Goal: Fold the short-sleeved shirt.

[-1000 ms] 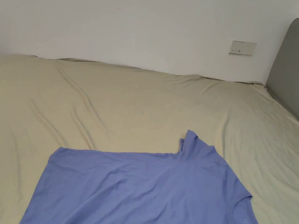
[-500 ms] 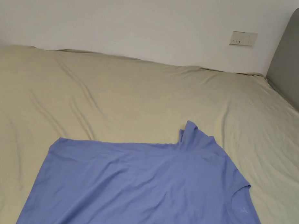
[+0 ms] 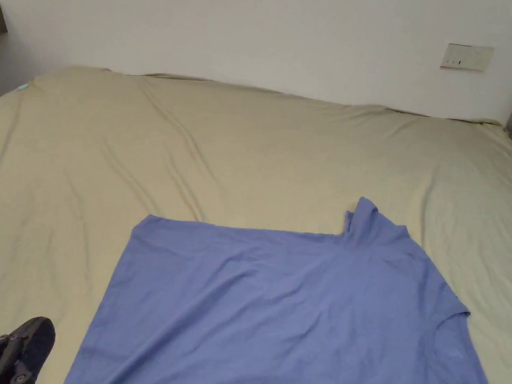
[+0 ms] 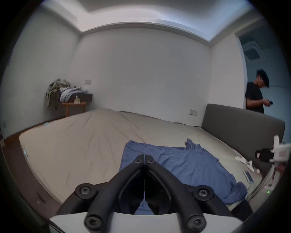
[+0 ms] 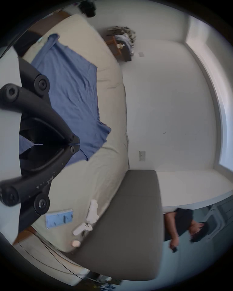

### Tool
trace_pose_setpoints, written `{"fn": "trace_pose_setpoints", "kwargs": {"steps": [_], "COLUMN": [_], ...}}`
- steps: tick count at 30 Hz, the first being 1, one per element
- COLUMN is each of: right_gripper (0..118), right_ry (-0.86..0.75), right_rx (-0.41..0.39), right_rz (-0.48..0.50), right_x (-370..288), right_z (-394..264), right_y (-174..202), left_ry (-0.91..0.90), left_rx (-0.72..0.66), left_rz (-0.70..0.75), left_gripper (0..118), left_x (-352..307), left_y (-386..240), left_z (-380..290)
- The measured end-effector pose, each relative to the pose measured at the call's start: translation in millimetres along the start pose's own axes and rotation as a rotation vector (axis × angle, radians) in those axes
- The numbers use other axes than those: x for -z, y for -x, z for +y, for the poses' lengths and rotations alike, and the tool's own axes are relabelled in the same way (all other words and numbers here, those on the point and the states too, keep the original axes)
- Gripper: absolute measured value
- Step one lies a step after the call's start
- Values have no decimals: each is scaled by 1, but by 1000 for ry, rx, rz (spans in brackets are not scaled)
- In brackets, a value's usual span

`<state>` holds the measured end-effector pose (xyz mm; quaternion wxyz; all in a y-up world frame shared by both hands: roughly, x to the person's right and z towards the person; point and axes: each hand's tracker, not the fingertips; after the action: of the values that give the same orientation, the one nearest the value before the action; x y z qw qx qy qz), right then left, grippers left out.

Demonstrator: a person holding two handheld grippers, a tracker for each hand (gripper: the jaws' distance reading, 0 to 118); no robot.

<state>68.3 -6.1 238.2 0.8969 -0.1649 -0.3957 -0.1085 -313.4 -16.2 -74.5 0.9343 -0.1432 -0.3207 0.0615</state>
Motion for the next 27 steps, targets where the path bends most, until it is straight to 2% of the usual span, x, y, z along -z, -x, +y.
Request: {"fn": "trace_pose_setpoints", "kwargs": {"steps": [1,3,4,5,6,7,8,9,10,11,13,15,17,19,21,22,23,24,25,26,27], "right_gripper": [1,0,0,0,0,0,0,1,1,1,1,1,1,1,2,2,7,22,62,94,118], "right_ry": [12,26,38,39,49,53,52,53,56,60,77,115,137,155,169,177,185,196,213,245,302], "right_rx": [7,-47,-73,-73,-72,-68,-66,-69,-76,-82,-79,-76,-86,-83,-72,-66,-62,-62,-64,-61,-50], "right_rz": [20,-6,-11,-6,5,23,28,24,23,22,24,24,15,7,3,-3,-7,-12,-16,-23,-23], "right_x": [1,-1,0,1,2,0,1,2,1,0,2,4,5,4,3,2,2,2,2,4,10], "right_z": [-2,-3,-3,-4,-4,-4,-5,-6,-7,-7,-12,-18,-23,-26,-30,-32,-34,-35,-37,-39,-42], "right_y": [-1,1,1,0,-2,2,2,2,4,6,4,3,1,-1,-6,-8,-11,-14,-18,-23,-28], "left_ry": [28,152,242,410,547,664,770,822,815,822,892,954,954,953,912,897,863,849,849,843,838], "left_rx": [7,39,45,21,0,-7,16,70,98,121,85,70,58,36,-34,-57,-68,-78,-85,-95,-94], "left_rz": [7,70,72,66,97,142,182,185,149,174,178,146,134,115,72,79,87,81,71,69,64], "left_gripper": [0,0,0,2,17,65,103,118,107,104,106,103,76,36,3,3,3,3,3,3,3], "left_x": [5,22,35,53,67,83,97,110,111,117,128,132,137,139,132,129,125,122,119,113,109], "left_y": [2,9,18,27,32,40,47,54,55,59,64,66,68,71,68,68,67,66,65,61,59], "left_z": [5,15,23,26,28,23,13,-1,-3,-11,-31,-49,-61,-67,-62,-59,-56,-53,-50,-45,-43]}}
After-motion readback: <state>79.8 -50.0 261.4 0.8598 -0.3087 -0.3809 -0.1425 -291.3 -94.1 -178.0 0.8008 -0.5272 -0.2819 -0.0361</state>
